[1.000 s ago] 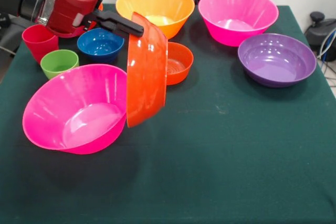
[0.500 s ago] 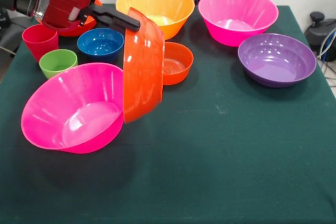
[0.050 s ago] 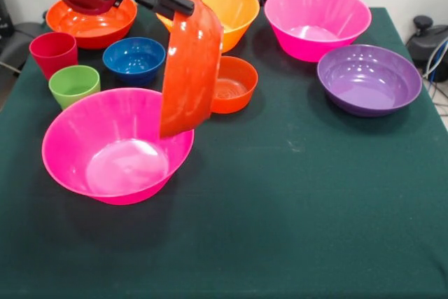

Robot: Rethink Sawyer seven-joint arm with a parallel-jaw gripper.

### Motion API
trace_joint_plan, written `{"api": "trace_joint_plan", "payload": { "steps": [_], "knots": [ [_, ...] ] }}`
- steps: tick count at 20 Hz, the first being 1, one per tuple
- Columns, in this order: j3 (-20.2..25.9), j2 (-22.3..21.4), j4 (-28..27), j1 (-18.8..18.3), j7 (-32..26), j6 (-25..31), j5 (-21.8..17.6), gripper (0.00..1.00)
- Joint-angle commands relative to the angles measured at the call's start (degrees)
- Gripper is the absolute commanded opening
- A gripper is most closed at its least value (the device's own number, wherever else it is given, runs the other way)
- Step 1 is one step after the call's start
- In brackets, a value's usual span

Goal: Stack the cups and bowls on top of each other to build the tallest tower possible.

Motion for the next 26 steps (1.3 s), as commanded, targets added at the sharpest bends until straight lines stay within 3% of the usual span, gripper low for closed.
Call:
{"api": "trace_joint_plan", "payload": {
  "steps": [1,9,20,26],
  "knots": [
    [0.2,-3.8,10.9,0.3,0.6,-7.7,1.0,0.0],
    [0.0,-4.9,14.2,0.3,0.4,-11.7,2.0,0.0],
    [-4.2,-0.9,-0.9,4.4,-5.8,0.4,1.9,0.0],
    [-4.8,0.5,-6.0,5.7,-7.0,4.5,1.5,0.0]
  ]
}}
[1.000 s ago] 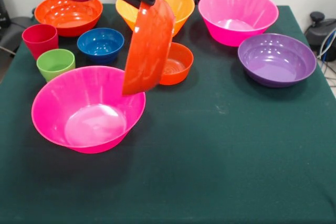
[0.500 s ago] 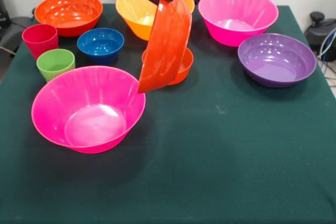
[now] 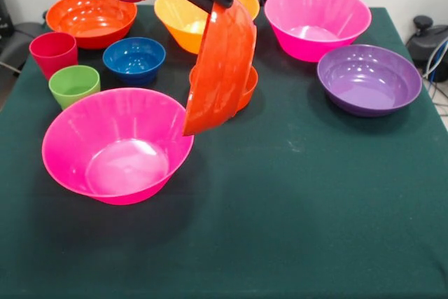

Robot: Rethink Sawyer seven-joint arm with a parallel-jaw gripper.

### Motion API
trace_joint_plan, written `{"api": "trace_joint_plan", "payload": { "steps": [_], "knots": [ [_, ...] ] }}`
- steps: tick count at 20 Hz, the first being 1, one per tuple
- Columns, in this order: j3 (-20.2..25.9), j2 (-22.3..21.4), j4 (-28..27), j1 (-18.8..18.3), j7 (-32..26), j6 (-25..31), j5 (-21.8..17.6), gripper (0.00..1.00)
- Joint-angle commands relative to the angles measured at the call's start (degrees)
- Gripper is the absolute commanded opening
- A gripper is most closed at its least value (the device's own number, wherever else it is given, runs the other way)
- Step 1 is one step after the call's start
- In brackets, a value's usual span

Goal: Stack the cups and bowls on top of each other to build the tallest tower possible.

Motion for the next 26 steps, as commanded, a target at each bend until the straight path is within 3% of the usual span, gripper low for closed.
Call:
{"api": "trace_joint_plan", "payload": {
  "steps": [1,11,18,26],
  "knots": [
    [-4.5,3.8,-9.7,3.9,-7.2,9.3,0.8,0.0],
    [-4.8,6.9,-15.6,5.0,-9.0,13.7,-0.4,0.0],
    [-5.2,11.9,-24.7,7.0,-12.9,19.8,-1.8,0.0],
    [-4.7,15.3,-30.3,7.9,-14.4,25.2,-2.8,0.0]
  ]
}}
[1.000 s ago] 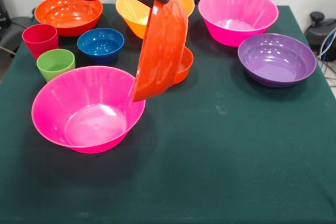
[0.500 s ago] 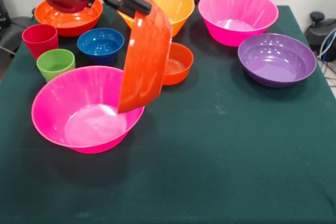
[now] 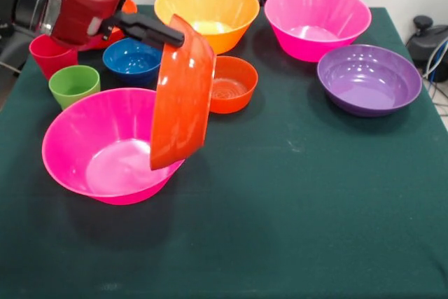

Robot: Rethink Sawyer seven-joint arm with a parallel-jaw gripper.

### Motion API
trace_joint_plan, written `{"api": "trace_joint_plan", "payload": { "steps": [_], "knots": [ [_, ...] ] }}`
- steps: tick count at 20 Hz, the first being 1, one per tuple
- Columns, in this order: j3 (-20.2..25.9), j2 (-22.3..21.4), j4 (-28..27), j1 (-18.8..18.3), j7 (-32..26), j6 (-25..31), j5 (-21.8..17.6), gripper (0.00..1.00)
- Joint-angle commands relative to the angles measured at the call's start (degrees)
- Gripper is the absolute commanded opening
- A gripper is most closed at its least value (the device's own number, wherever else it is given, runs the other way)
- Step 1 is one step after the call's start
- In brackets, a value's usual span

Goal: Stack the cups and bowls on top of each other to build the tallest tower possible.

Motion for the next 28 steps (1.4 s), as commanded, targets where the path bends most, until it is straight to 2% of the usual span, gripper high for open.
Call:
{"api": "trace_joint_plan", "payload": {
  "steps": [1,7,14,21,28],
  "knots": [
    [-3.8,4.9,-9.3,3.4,-14.6,9.0,-2.7,0.0],
    [-3.0,7.5,-17.0,5.3,-16.0,15.9,-4.5,0.0],
    [0.5,10.3,-26.9,7.2,-17.1,25.5,-8.9,0.0],
    [5.8,12.3,-31.6,7.5,-16.1,32.8,-14.3,0.0],
    [13.5,14.3,-34.7,7.5,-13.8,41.3,-21.4,0.0]
  ]
}}
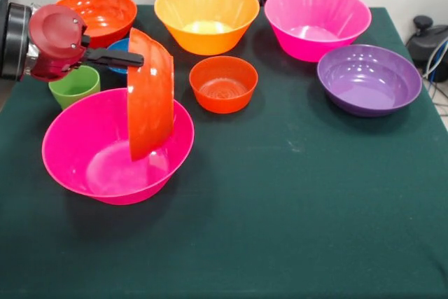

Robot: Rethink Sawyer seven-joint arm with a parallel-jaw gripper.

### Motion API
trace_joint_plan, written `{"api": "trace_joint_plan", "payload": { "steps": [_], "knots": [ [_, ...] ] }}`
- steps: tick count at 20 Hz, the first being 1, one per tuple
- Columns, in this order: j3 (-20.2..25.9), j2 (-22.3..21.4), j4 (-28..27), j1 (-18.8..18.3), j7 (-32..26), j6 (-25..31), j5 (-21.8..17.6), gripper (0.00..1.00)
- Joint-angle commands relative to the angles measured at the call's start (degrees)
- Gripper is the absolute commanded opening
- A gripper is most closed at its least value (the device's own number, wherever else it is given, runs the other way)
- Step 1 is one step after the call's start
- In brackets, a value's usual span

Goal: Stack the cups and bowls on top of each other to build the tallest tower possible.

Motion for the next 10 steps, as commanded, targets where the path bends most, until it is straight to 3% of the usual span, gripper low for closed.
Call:
{"api": "trace_joint_plan", "payload": {
  "steps": [1,10],
  "knots": [
    [8.8,1.8,-6.8,2.6,-13.7,11.6,-9.6,0.0],
    [22.9,5.1,-9.9,2.2,-8.6,22.0,-19.2,0.0]
  ]
}}
